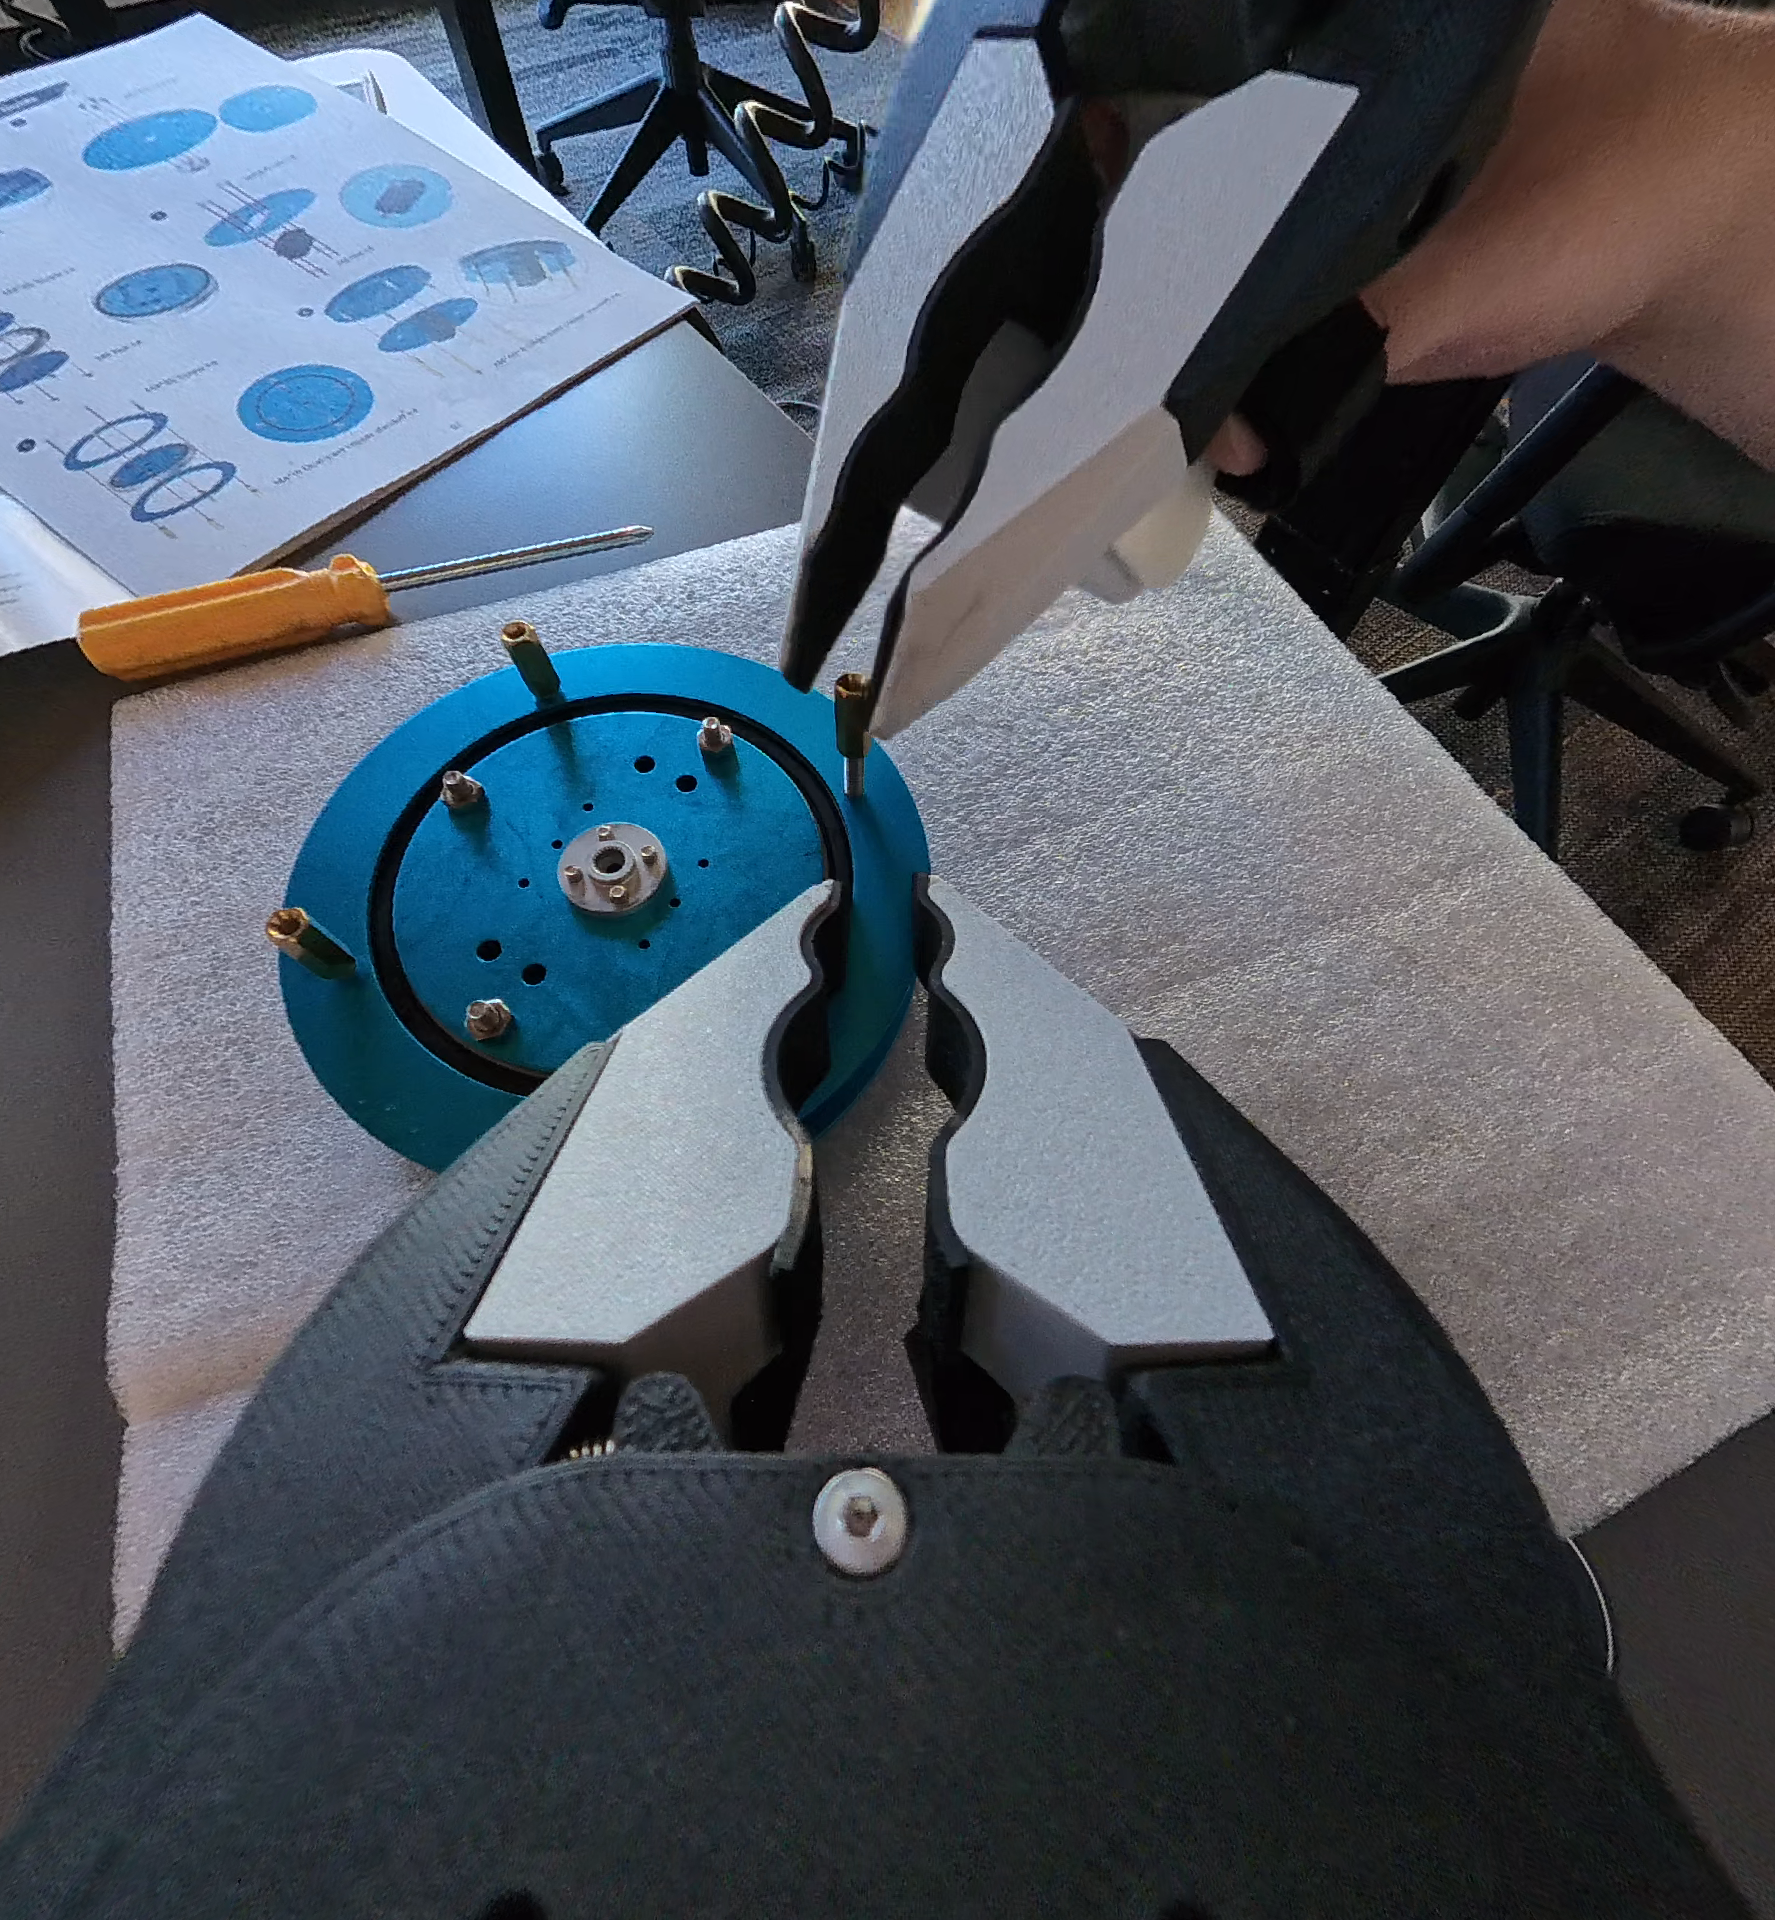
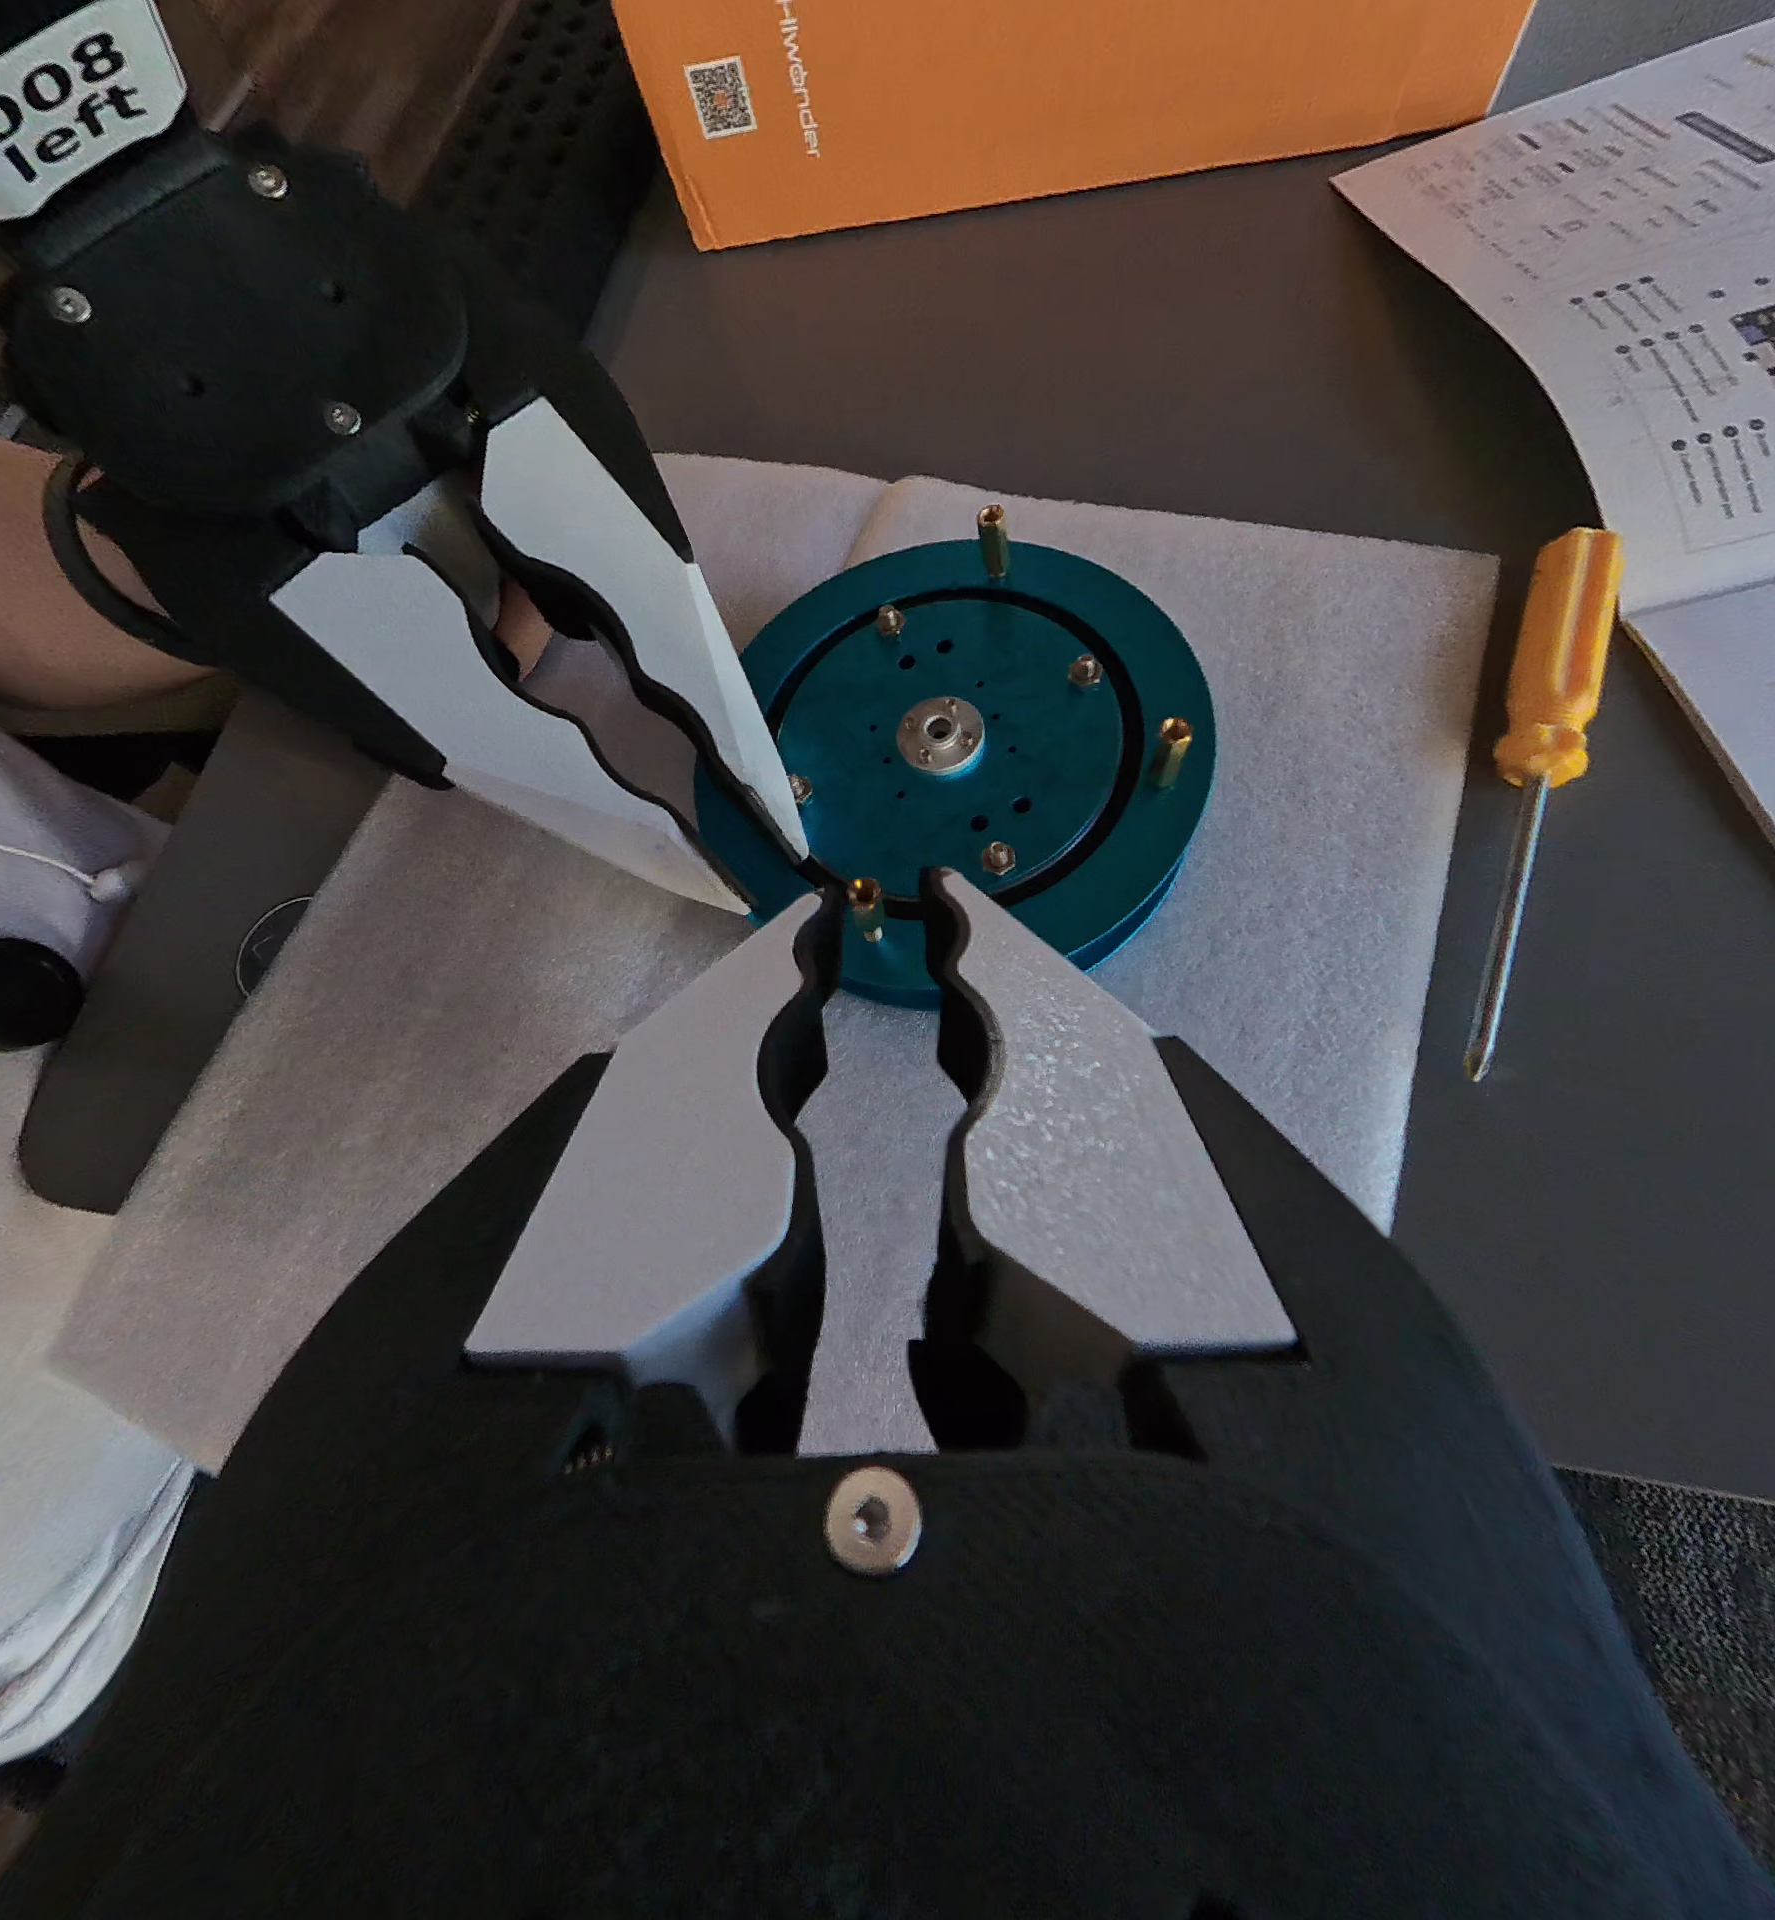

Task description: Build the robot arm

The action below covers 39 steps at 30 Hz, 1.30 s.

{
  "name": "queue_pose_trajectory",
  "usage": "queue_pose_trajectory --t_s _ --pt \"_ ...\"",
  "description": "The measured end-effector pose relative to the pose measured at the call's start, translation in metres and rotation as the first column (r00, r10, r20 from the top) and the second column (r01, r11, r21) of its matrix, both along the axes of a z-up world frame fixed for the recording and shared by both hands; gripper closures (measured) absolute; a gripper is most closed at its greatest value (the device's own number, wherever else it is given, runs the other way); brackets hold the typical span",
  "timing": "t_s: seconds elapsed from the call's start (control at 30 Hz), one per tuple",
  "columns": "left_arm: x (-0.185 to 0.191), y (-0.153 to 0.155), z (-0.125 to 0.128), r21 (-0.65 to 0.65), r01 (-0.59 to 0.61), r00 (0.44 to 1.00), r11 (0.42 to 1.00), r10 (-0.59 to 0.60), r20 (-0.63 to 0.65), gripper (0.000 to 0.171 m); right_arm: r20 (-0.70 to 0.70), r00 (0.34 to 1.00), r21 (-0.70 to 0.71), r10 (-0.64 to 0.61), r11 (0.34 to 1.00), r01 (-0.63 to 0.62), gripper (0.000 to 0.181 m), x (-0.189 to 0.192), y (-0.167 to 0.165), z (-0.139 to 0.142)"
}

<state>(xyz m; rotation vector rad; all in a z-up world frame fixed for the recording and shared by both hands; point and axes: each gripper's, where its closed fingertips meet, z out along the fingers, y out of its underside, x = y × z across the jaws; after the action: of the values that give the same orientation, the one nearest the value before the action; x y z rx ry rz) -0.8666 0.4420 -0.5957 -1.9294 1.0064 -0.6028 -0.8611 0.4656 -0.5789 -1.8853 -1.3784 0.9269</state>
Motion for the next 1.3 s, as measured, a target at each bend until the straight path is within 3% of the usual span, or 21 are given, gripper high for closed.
queue_pose_trajectory --t_s 0.13,0.27,0.43,0.5,0.57,0.73,0.8,0.93,1.1,1.3 --pt "0.0 0.0 0.0 0.003 0.0 1.0 1.0 0.0 -0.002 0.161 -0.07 0.996 -0.058 -0.053 0.997 0.049 0.176 -0.004 -0.002 -0.005" --pt "0.0 0.001 0.0 0.004 -0.006 1.0 1.0 0.006 -0.001 0.162 -0.108 0.974 -0.102 -0.197 0.977 0.186 0.176 -0.003 0.001 -0.005" --pt "-0.001 0.002 0.0 0.001 -0.015 1.0 1.0 0.015 -0.001 0.166 -0.136 0.891 -0.075 -0.432 0.902 0.426 0.177 -0.001 0.003 -0.005" --pt "-0.001 0.002 0.0 0.003 -0.015 1.0 1.0 0.015 -0.003 0.166 -0.166 0.87 -0.076 -0.464 0.886 0.458 0.17 -0.004 -0.001 -0.004" --pt "-0.001 0.001 0.0 -0.002 -0.01 1.0 1.0 0.01 0.001 0.163 -0.19 0.87 -0.094 -0.455 0.89 0.446 0.156 -0.007 -0.007 -0.003" --pt "-0.002 0.002 0.007 -0.027 -0.015 1.0 1.0 0.015 0.024 0.154 -0.261 0.869 -0.046 -0.421 0.904 0.424 0.144 -0.001 -0.002 0.009" --pt "0.0 0.005 0.01 -0.016 -0.016 1.0 1.0 0.016 0.008 0.153 -0.298 0.869 -0.098 -0.396 0.918 0.384 0.139 -0.003 -0.004 0.014" --pt "0.0 0.016 0.016 0.042 -0.02 0.998 0.999 0.022 -0.051 0.152 -0.336 0.892 -0.182 -0.301 0.95 0.252 0.139 -0.01 -0.017 0.015" --pt "0.004 0.023 0.014 0.058 0.017 0.994 0.998 -0.01 -0.112 0.145 -0.36 0.901 -0.158 -0.241 0.968 0.196 0.125 -0.01 -0.021 0.015" --pt "0.004 0.029 0.011 0.044 0.012 0.993 0.999 -0.007 -0.119 0.142 -0.323 0.923 -0.154 -0.211 0.974 0.169 0.121 -0.011 -0.027 0.009"
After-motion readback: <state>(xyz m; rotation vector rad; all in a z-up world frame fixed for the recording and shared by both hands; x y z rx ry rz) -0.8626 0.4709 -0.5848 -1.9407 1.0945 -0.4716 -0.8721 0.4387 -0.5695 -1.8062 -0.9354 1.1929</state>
